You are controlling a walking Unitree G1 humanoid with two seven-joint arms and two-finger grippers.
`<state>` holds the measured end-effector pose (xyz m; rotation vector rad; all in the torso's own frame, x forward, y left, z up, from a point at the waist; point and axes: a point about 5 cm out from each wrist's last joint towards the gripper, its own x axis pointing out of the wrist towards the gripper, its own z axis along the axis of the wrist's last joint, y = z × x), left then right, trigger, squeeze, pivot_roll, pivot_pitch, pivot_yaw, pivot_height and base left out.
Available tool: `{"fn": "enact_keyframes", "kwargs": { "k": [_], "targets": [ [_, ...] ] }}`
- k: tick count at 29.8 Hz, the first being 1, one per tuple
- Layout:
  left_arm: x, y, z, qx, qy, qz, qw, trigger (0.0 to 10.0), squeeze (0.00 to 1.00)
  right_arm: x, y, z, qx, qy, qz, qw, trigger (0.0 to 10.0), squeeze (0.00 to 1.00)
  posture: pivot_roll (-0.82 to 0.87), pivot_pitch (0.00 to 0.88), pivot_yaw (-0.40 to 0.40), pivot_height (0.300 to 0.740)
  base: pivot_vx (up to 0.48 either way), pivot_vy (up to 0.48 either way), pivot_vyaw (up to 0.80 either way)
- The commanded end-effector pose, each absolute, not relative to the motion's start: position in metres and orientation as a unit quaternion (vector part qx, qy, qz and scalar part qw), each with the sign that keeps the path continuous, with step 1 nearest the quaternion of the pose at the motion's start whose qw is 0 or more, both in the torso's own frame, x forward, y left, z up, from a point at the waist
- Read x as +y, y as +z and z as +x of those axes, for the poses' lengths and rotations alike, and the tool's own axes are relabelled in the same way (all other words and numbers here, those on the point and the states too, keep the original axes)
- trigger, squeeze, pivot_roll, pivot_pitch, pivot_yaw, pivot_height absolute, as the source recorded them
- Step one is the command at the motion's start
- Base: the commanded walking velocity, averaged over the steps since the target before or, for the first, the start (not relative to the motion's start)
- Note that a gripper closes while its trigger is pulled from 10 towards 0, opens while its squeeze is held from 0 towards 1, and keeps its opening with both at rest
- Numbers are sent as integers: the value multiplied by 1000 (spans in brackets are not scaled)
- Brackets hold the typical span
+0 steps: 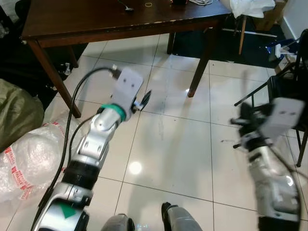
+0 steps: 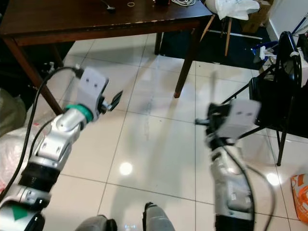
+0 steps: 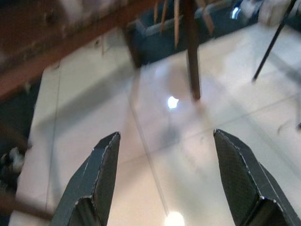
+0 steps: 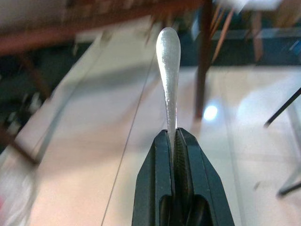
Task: Setting the table
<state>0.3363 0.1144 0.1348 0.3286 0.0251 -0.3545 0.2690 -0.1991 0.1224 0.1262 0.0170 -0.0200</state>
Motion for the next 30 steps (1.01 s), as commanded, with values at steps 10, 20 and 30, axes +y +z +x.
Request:
{"fn": "enact_keyframes", "kwargs": {
  "k": [10,20,30],
  "targets": [
    [177,24,285,200,-86,210,953,10000,0,-176,5,231,214,43,33,975,10000,0,47,61,2,740,0,0,0],
    [221,-40,222,353,-42,144,924,10000,0,-191,-50,183,322,18,8,947,10000,0,60,60,-50,740,0,0,0],
    [215,-53,206,357,-83,201,909,10000,0,-180,-64,175,318,41,-45,946,10000,0,67,60,-61,740,0,0,0]
  ]
}}
